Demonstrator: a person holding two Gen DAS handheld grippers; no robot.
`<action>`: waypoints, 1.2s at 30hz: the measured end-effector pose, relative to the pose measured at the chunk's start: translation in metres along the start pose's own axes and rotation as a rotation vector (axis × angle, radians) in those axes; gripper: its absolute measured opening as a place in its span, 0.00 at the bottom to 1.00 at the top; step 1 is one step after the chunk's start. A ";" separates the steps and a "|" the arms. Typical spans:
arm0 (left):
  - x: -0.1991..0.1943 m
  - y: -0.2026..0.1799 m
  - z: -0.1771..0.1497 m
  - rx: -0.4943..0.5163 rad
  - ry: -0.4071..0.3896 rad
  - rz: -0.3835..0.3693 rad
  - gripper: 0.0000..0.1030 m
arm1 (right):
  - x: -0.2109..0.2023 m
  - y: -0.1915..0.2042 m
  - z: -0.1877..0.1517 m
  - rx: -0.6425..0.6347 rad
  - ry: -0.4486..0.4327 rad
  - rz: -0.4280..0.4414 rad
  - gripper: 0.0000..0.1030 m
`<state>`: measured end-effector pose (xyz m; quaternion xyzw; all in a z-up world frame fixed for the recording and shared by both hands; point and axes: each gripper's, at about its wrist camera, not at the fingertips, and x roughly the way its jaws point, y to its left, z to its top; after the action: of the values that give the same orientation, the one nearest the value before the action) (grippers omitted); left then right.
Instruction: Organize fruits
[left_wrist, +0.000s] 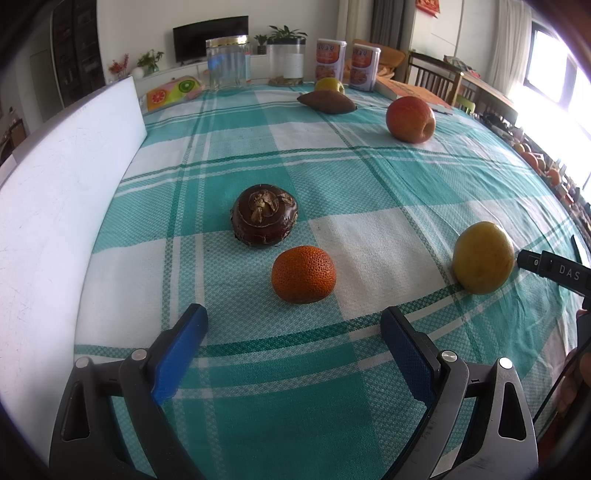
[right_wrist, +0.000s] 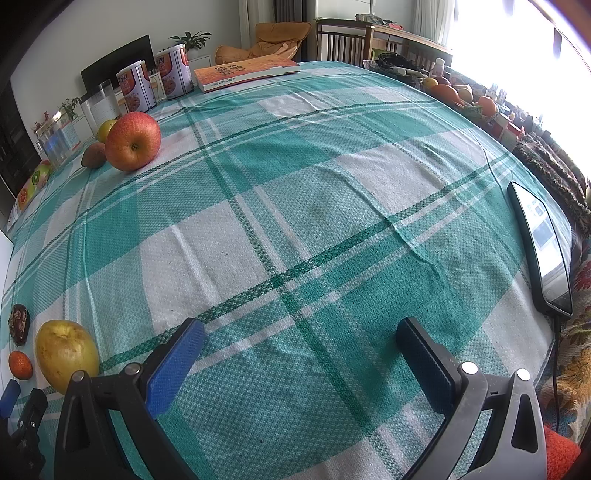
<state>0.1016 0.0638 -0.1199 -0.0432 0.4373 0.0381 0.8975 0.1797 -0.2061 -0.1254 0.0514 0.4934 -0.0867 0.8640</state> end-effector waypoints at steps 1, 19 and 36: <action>0.000 0.000 0.000 0.000 0.000 0.000 0.93 | 0.000 0.000 0.000 0.000 0.000 0.000 1.00; 0.000 0.000 0.000 0.000 0.000 0.001 0.93 | 0.000 0.000 0.000 -0.001 0.001 0.000 1.00; -0.008 0.033 0.009 -0.146 0.032 -0.159 0.93 | -0.001 0.000 0.000 -0.001 0.001 -0.001 1.00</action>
<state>0.1002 0.0968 -0.1100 -0.1438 0.4429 -0.0021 0.8850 0.1795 -0.2059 -0.1248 0.0506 0.4939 -0.0871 0.8637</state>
